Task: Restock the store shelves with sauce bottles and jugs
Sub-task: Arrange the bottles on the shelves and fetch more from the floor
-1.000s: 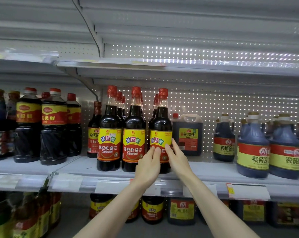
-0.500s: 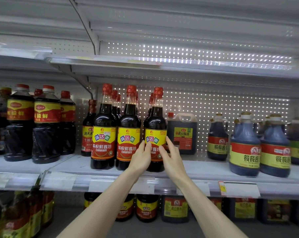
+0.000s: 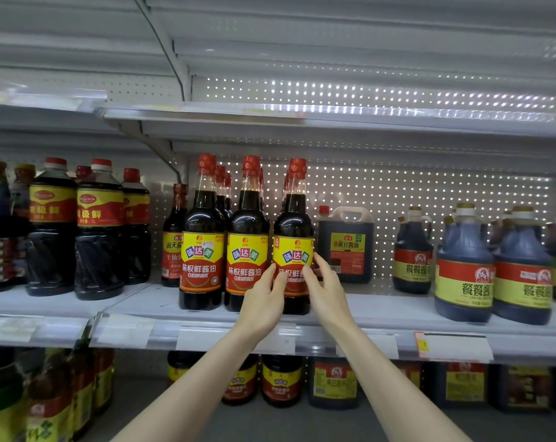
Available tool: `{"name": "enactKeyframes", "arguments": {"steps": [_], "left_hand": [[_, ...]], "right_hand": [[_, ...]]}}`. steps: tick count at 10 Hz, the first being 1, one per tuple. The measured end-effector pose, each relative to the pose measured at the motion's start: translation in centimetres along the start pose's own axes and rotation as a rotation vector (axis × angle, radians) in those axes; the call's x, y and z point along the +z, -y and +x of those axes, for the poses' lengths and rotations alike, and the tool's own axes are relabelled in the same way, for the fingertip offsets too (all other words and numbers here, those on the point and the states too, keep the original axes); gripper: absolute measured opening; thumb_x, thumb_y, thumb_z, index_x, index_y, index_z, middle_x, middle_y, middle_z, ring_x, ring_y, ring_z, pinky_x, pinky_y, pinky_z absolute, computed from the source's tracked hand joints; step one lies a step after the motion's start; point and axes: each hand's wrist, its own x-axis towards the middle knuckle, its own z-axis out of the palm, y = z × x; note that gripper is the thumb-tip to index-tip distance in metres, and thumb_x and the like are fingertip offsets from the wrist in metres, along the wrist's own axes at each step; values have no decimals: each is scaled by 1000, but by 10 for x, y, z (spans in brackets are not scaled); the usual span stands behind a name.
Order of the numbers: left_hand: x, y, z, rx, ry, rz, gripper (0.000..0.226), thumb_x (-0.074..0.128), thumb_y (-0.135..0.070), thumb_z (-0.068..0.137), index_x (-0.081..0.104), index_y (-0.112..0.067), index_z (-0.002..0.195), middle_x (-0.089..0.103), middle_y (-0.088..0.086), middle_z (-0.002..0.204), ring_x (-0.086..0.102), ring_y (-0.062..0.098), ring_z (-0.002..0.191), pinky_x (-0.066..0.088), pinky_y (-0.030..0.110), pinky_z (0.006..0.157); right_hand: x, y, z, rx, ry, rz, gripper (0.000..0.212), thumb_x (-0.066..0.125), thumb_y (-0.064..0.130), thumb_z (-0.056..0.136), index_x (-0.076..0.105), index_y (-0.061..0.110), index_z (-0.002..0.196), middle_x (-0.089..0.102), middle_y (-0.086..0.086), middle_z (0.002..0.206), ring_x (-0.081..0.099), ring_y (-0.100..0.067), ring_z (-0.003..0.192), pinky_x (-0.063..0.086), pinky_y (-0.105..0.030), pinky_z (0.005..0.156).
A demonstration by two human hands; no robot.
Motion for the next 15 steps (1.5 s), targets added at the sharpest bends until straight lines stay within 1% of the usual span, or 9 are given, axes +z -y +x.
{"name": "enactKeyframes", "arguments": {"steps": [1, 3, 4, 5, 6, 8, 9, 13, 15], "left_hand": [[1, 0, 2, 3, -3, -3, 52, 35, -36, 103, 25, -19, 152, 42, -2, 148, 40, 15, 135, 34, 29, 106], [0, 8, 5, 30, -30, 17, 51, 41, -32, 102, 29, -18, 150, 49, 1, 143, 46, 14, 130, 39, 28, 102], [1, 10, 6, 33, -66, 33, 52, 48, -27, 100, 33, -16, 148, 55, 5, 137, 51, 16, 125, 43, 26, 97], [3, 12, 7, 30, -115, 52, 54, 55, -25, 96, 37, -15, 146, 57, 7, 134, 53, 17, 123, 44, 26, 97], [6, 14, 8, 24, -160, 62, 54, 60, -24, 94, 41, -11, 143, 57, 9, 134, 53, 18, 124, 45, 30, 99], [11, 16, 8, 35, -197, 80, 55, 62, -20, 92, 42, -8, 142, 57, 10, 134, 53, 20, 124, 44, 30, 99], [12, 16, 9, 29, -205, 73, 55, 63, -18, 92, 42, -7, 142, 57, 11, 133, 54, 21, 123, 45, 32, 101], [14, 19, 11, 15, -238, 88, 54, 64, -20, 91, 46, -8, 140, 60, 11, 130, 55, 21, 121, 44, 31, 98], [10, 13, 8, 16, -230, 100, 47, 61, -20, 93, 50, -6, 136, 61, 11, 127, 56, 21, 118, 44, 27, 94]], "right_hand": [[-2, -1, 0, -18, -7, -36, 47, 44, 35, 101, 33, 30, 146, 44, 0, 137, 47, -7, 112, 41, -17, 82], [-4, -2, 1, -13, 6, -50, 47, 47, 34, 100, 35, 31, 145, 49, -2, 134, 53, -13, 117, 50, -34, 96], [-7, 0, 0, -1, 17, -33, 48, 50, 31, 99, 36, 27, 145, 52, -1, 130, 54, -11, 113, 52, -25, 88], [-7, 2, -1, -2, 50, -24, 48, 50, 27, 99, 36, 25, 145, 53, 8, 119, 51, -4, 104, 47, -12, 73], [-7, 2, -1, 12, 59, -7, 49, 51, 28, 99, 36, 24, 146, 58, 6, 119, 56, -9, 111, 50, -22, 88], [-6, 1, -2, 4, 39, -12, 49, 53, 29, 98, 39, 23, 145, 61, 1, 123, 57, -12, 113, 50, -24, 89], [-6, 0, -1, -1, 25, -17, 49, 53, 29, 97, 40, 22, 144, 61, 0, 125, 57, -14, 115, 50, -31, 95], [-6, 1, -3, -1, 5, -43, 53, 55, 30, 96, 38, 21, 146, 61, -2, 127, 57, -11, 113, 50, -25, 90], [-9, 7, -5, -3, 28, -29, 51, 55, 28, 96, 40, 19, 145, 60, -4, 128, 57, -12, 111, 50, -31, 94]]}}
